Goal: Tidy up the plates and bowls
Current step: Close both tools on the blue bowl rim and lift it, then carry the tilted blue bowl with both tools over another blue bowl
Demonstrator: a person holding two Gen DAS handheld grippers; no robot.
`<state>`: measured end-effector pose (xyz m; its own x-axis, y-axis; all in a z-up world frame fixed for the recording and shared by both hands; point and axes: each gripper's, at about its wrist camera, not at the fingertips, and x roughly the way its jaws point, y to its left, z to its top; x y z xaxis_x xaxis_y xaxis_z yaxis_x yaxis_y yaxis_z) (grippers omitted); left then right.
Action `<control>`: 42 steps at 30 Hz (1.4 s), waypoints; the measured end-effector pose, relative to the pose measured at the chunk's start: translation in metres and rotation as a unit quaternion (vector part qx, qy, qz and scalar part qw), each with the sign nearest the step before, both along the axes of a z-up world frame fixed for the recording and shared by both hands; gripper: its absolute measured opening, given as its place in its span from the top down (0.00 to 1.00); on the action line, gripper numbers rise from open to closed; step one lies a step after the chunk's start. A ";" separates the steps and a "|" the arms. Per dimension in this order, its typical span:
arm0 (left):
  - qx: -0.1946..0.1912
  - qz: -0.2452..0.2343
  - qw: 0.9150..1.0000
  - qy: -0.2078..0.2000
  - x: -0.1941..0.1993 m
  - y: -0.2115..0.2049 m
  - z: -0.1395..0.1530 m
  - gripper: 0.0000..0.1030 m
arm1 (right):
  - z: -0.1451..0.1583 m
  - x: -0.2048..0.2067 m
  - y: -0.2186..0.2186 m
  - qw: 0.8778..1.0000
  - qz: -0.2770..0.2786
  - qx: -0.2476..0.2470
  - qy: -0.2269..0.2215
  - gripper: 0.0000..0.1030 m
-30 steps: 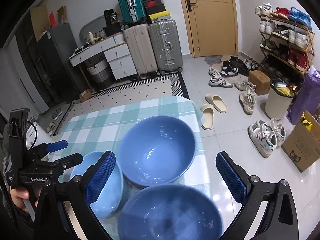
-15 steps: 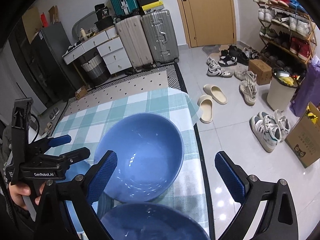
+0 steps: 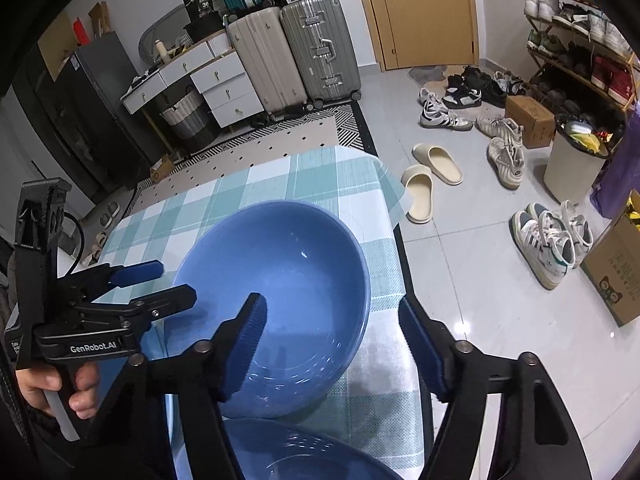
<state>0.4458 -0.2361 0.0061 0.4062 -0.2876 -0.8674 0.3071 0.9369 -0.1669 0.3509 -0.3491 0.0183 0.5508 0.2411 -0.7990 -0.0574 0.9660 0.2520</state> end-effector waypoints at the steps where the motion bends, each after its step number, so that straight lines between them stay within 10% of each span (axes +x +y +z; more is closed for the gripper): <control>1: 0.000 -0.003 1.000 0.001 0.000 -0.001 -0.001 0.40 | -0.002 0.000 0.001 1.000 0.004 0.000 0.001 0.40; 17: -0.010 -0.015 0.999 0.033 0.001 -0.008 -0.015 0.85 | -0.020 0.001 0.000 1.000 0.001 -0.017 0.024 0.82; 42: -0.037 0.006 0.999 -0.014 -0.011 -0.005 0.031 0.88 | 0.008 -0.006 -0.002 0.999 -0.010 -0.022 -0.025 0.86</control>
<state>0.4349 -0.2414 0.0371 0.4343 -0.3454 -0.8319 0.3019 0.9260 -0.2269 0.3448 -0.3514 0.0263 0.5939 0.1945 -0.7807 -0.0498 0.9774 0.2056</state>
